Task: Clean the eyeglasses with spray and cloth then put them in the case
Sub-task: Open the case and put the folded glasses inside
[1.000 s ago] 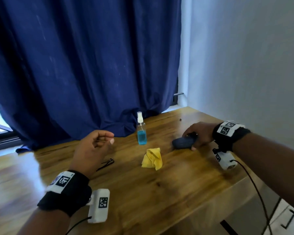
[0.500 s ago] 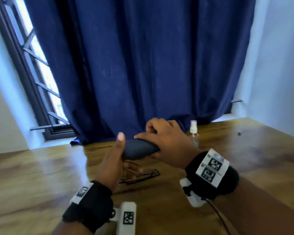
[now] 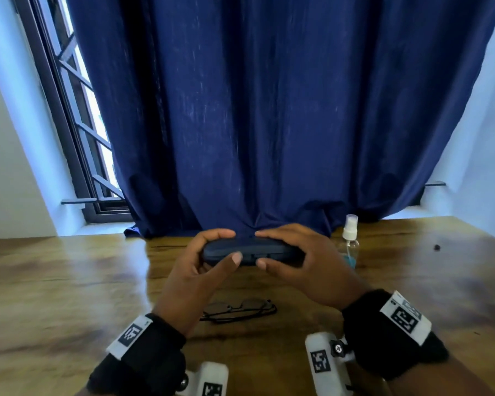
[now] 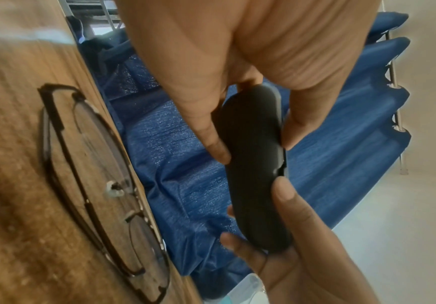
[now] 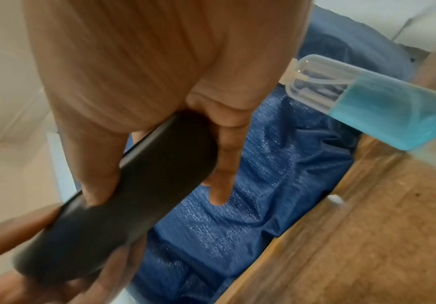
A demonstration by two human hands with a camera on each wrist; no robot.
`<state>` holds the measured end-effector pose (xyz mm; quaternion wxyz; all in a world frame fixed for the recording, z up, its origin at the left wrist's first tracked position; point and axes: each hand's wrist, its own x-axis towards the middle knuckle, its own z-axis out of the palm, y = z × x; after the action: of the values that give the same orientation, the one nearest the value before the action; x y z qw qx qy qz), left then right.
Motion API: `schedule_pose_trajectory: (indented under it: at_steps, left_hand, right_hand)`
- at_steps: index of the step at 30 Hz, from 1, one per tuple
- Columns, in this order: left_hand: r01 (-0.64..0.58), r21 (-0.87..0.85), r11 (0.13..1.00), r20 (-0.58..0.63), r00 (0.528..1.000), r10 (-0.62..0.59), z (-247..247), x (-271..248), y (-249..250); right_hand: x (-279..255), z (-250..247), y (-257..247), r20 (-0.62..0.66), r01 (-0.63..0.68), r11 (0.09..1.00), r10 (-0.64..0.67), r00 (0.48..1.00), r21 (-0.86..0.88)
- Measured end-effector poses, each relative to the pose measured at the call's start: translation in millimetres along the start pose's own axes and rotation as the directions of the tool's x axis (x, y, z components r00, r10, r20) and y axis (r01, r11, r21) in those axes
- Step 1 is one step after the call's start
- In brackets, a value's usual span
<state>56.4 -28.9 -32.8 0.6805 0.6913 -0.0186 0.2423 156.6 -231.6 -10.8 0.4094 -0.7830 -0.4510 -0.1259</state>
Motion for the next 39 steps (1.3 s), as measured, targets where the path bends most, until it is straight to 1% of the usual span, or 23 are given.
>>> schedule_pose_trajectory:
  at_steps: [5,7,9,11,14,16,18,19,20,22,23,24,25,26,27,28,29,30,32,34,37,39]
  left_hand:
    - [-0.002,0.065,0.998,0.031,1.0,0.0,-1.3,-3.1,3.9]
    - [0.001,0.061,0.998,0.07,0.998,-0.006,-0.7,-3.4,6.6]
    - [-0.001,0.055,0.998,0.11,0.994,-0.005,0.3,-4.1,9.7]
    - [-0.038,0.109,0.993,0.166,0.986,0.02,2.1,-5.6,12.5]
    - [-0.088,0.163,0.983,0.256,0.966,0.044,0.9,-6.9,14.6]
    - [-0.109,0.174,0.979,0.306,0.951,0.051,-0.6,-7.2,17.1]
    - [-0.119,0.187,0.975,0.32,0.946,0.054,-1.0,-8.3,19.7]
    - [-0.13,0.187,0.974,0.312,0.948,0.067,-0.8,-8.1,20.4]
    - [-0.144,0.183,0.972,0.286,0.954,0.087,-1.5,-7.4,21.6]
    - [-0.158,0.15,0.976,0.177,0.975,0.131,-7.4,-3.9,23.4]
    - [-0.162,0.139,0.977,0.102,0.984,0.148,-13.4,-1.5,24.6]
    - [-0.173,0.139,0.975,0.027,0.985,0.171,-20.0,1.8,26.1]
    - [-0.187,0.145,0.972,-0.046,0.98,0.196,-28.1,4.7,26.4]
    - [-0.197,0.149,0.969,-0.114,0.97,0.215,-36.8,7.1,26.0]
    - [-0.197,0.151,0.969,-0.171,0.96,0.222,-44.6,9.4,24.0]
    - [-0.192,0.153,0.969,-0.218,0.95,0.222,-51.6,10.5,21.3]
    - [-0.189,0.154,0.97,-0.253,0.941,0.224,-55.6,11.8,18.8]
    - [-0.184,0.157,0.97,-0.279,0.934,0.222,-58.0,13.1,16.4]
    - [-0.176,0.169,0.97,-0.297,0.929,0.221,-57.9,13.3,14.2]
    - [-0.173,0.182,0.968,-0.286,0.933,0.22,-53.2,13.3,12.6]
    - [-0.168,0.183,0.969,-0.267,0.94,0.214,-48.6,14.9,7.2]
    - [-0.164,0.183,0.969,-0.255,0.944,0.208,-48.3,16.4,3.4]
  right_hand:
    - [-1.0,-0.8,-5.2,-0.01,0.015,1.0,-0.014,1.0,0.023]
    - [-1.9,-1.4,-6.5,-0.063,0.002,0.998,0.001,0.998,0.058]
    - [-3.1,-2.8,-7.2,-0.144,-0.016,0.992,0.034,0.989,0.125]
    - [-3.8,-4.3,-5.8,-0.18,-0.071,0.977,0.107,0.978,0.199]
    - [-2.6,-6.1,-3.3,-0.187,-0.214,0.929,0.278,0.942,0.303]
    - [-1.6,-7.3,-1.3,-0.213,-0.305,0.896,0.383,0.899,0.324]
    - [-1.4,-6.5,-0.8,-0.237,-0.369,0.881,0.442,0.865,0.297]
    - [-0.9,-6.0,-3.1,-0.246,-0.374,0.872,0.456,0.855,0.314]
    - [-0.4,-5.0,-4.8,-0.252,-0.359,0.857,0.465,0.849,0.37]
    - [2.0,-2.1,-7.8,-0.273,-0.305,0.814,0.479,0.834,0.494]
    - [2.4,-0.7,-9.6,-0.281,-0.289,0.803,0.481,0.83,0.522]
    - [2.7,-0.4,-11.5,-0.294,-0.274,0.815,0.465,0.835,0.51]
    - [2.6,0.3,-12.0,-0.302,-0.268,0.861,0.418,0.857,0.432]
    - [2.2,1.4,-13.1,-0.273,-0.249,0.92,0.334,0.902,0.303]
    - [0.7,3.2,-15.3,-0.193,-0.215,0.964,0.243,0.951,0.156]
    - [-0.6,7.4,-18.7,-0.087,-0.162,0.986,0.164,0.983,0.029]
    - [-2.5,11.6,-22.3,0.018,-0.119,0.992,0.12,0.993,-0.049]
    - [-4.4,17.0,-26.0,0.101,-0.097,0.992,0.105,0.989,-0.08]
    - [-7.3,30.8,-32.7,0.194,-0.067,0.991,0.088,0.977,-0.115]
    - [-8.2,43.2,-34.1,0.256,-0.045,0.983,0.09,0.962,-0.177]
    - [-6.6,53.1,-32.6,0.346,-0.032,0.975,0.11,0.932,-0.222]
    - [-5.1,54.0,-30.3,0.369,-0.044,0.966,0.139,0.919,-0.254]
